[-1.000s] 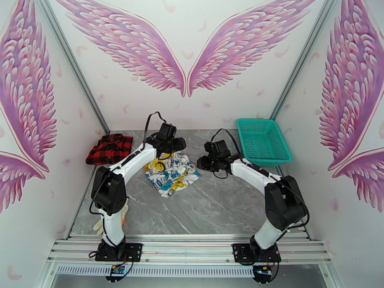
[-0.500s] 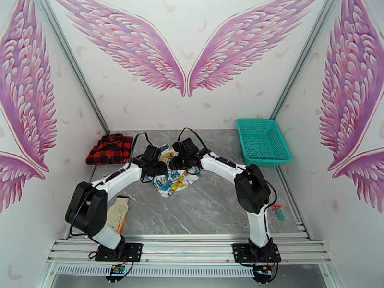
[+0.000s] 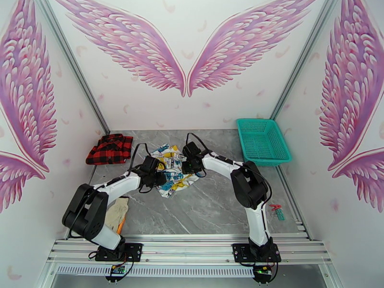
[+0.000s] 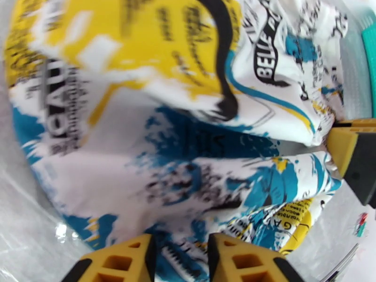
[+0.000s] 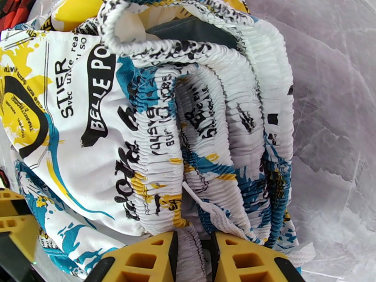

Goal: Fold and stack the mixed laundry pile

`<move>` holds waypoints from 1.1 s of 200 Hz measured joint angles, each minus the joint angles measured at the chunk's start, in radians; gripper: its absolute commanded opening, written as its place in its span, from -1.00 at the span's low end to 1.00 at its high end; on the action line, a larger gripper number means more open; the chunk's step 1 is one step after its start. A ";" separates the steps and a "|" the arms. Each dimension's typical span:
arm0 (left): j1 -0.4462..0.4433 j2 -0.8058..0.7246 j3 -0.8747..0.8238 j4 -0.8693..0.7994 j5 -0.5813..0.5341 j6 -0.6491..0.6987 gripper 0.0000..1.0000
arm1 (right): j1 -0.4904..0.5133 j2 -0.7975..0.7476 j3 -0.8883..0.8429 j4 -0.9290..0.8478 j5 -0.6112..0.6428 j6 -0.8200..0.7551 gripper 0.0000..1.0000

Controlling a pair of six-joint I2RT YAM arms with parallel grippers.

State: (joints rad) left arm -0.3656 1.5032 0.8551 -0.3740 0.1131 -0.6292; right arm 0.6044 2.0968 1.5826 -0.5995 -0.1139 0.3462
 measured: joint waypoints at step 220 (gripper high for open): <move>0.093 0.206 -0.167 0.700 0.140 -0.385 0.24 | -0.040 0.035 -0.027 0.053 -0.051 -0.012 -0.48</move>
State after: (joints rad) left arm -0.2726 1.7088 0.6876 0.3256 0.2535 -1.0142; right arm 0.5644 2.1319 1.5558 -0.5465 -0.1650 0.3344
